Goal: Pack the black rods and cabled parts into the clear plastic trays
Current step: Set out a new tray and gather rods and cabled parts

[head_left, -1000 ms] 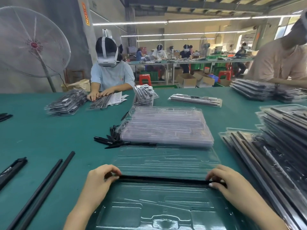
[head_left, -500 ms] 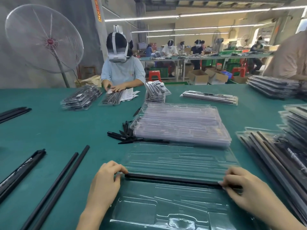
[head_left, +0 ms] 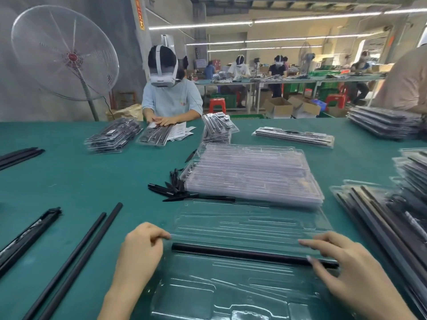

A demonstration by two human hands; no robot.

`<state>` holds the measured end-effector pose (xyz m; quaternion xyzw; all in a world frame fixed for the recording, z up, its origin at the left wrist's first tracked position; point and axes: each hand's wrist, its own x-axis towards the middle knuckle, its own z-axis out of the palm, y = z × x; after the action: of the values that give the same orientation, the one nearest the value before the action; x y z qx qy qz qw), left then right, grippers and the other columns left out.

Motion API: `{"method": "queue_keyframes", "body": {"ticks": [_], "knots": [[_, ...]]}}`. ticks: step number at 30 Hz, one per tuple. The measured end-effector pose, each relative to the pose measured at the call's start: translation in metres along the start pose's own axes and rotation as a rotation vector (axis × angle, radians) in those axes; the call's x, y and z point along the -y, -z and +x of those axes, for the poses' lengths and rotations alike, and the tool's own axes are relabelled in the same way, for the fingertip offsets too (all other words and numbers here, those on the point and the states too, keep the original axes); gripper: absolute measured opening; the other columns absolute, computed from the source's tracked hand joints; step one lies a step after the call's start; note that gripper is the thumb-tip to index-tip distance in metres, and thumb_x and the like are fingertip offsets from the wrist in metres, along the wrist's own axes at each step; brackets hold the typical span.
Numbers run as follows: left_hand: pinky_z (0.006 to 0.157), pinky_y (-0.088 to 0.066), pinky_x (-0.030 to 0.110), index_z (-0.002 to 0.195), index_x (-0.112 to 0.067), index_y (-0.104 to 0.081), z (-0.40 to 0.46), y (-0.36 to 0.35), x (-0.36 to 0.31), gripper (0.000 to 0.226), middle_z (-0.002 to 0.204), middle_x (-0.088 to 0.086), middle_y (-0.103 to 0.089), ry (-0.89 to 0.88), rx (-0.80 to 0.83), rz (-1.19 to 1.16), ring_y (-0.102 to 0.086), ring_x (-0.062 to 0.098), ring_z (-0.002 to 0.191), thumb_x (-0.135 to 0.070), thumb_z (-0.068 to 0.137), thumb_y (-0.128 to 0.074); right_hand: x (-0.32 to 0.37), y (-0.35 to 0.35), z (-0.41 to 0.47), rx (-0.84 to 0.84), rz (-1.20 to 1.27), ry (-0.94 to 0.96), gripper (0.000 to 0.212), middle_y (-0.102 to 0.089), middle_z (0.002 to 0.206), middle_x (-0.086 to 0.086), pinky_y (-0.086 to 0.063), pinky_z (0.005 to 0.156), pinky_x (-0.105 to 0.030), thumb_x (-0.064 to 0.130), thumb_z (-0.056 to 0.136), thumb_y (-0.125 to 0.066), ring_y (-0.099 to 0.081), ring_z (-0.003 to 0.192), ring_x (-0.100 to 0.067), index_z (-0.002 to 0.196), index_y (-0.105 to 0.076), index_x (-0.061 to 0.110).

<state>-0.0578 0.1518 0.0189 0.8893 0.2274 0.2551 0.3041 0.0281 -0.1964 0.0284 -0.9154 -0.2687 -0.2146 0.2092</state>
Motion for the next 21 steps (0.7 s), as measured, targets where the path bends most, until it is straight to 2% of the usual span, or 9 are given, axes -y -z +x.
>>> {"method": "queue_keyframes", "body": {"ticks": [2, 4, 7, 9, 11, 15, 19, 21], "knots": [[0.072, -0.043, 0.028, 0.07, -0.031, -0.07, 0.02, 0.0, -0.002, 0.04, 0.084, -0.012, -0.062, -0.008, -0.022, 0.053, -0.058, 0.012, 0.079, 0.003, 0.083, -0.053, -0.003, -0.001, 0.002, -0.063, 0.022, 0.034, 0.035, -0.061, 0.078, 0.014, -0.036, 0.063, -0.024, 0.007, 0.054, -0.089, -0.05, 0.076, -0.006, 0.076, -0.076, 0.03], [0.072, -0.041, 0.028, 0.078, -0.031, -0.069, 0.043, -0.007, -0.01, 0.035, 0.085, -0.009, -0.058, -0.039, 0.026, 0.161, -0.056, 0.016, 0.082, -0.002, 0.085, -0.051, -0.004, -0.005, 0.005, -0.085, 0.028, 0.078, 0.033, -0.06, 0.076, 0.014, -0.036, 0.062, -0.024, 0.007, 0.051, -0.09, -0.049, 0.072, -0.006, 0.068, -0.074, 0.031], [0.075, -0.043, 0.028, 0.1, -0.027, -0.068, 0.074, -0.027, -0.023, 0.032, 0.095, -0.007, -0.055, -0.098, 0.133, 0.325, -0.056, 0.019, 0.096, -0.008, 0.089, -0.045, -0.002, -0.01, 0.006, -0.065, 0.043, 0.134, 0.034, -0.06, 0.075, 0.014, -0.037, 0.061, -0.024, 0.009, 0.048, -0.092, -0.054, 0.063, -0.006, 0.064, -0.073, 0.033], [0.077, -0.044, 0.029, 0.116, -0.025, -0.062, 0.089, -0.042, -0.028, 0.032, 0.107, -0.003, -0.055, -0.129, 0.158, 0.404, -0.055, 0.019, 0.103, -0.013, 0.093, -0.044, -0.002, -0.012, 0.007, -0.049, 0.036, 0.153, 0.036, -0.059, 0.075, 0.014, -0.036, 0.062, -0.023, 0.012, 0.044, -0.094, -0.057, 0.061, -0.008, 0.062, -0.071, 0.035], [0.079, -0.046, 0.032, 0.124, -0.021, -0.058, 0.099, -0.055, -0.029, 0.031, 0.113, 0.0, -0.054, -0.14, 0.159, 0.461, -0.054, 0.02, 0.107, -0.02, 0.097, -0.042, -0.004, -0.014, 0.008, -0.048, 0.036, 0.169, 0.037, -0.059, 0.074, 0.015, -0.035, 0.062, -0.022, 0.015, 0.043, -0.095, -0.058, 0.061, -0.008, 0.06, -0.07, 0.036], [0.082, -0.047, 0.034, 0.122, -0.017, -0.06, 0.111, -0.071, -0.027, 0.032, 0.113, 0.002, -0.055, -0.128, 0.165, 0.544, -0.054, 0.021, 0.109, -0.025, 0.1, -0.038, -0.005, -0.015, 0.01, -0.056, 0.042, 0.19, 0.033, -0.06, 0.075, 0.015, -0.034, 0.063, -0.022, 0.023, 0.042, -0.095, -0.059, 0.061, -0.008, 0.057, -0.068, 0.036], [0.08, -0.049, 0.037, 0.111, -0.01, -0.058, 0.119, -0.078, -0.027, 0.023, 0.108, 0.005, -0.052, -0.127, 0.153, 0.507, -0.054, 0.024, 0.103, -0.023, 0.096, -0.046, -0.003, -0.015, 0.01, -0.069, 0.036, 0.198, 0.031, -0.061, 0.078, 0.015, -0.035, 0.066, -0.024, 0.029, 0.043, -0.094, -0.059, 0.062, -0.007, 0.056, -0.068, 0.037], [0.081, -0.047, 0.036, 0.11, -0.01, -0.054, 0.121, -0.08, -0.028, 0.02, 0.11, 0.006, -0.051, -0.175, 0.142, 0.528, -0.052, 0.025, 0.105, -0.02, 0.094, -0.049, -0.003, -0.015, 0.01, -0.063, 0.031, 0.196, 0.03, -0.06, 0.079, 0.015, -0.04, 0.065, -0.023, 0.033, 0.043, -0.094, -0.059, 0.063, -0.007, 0.056, -0.068, 0.038]]}}
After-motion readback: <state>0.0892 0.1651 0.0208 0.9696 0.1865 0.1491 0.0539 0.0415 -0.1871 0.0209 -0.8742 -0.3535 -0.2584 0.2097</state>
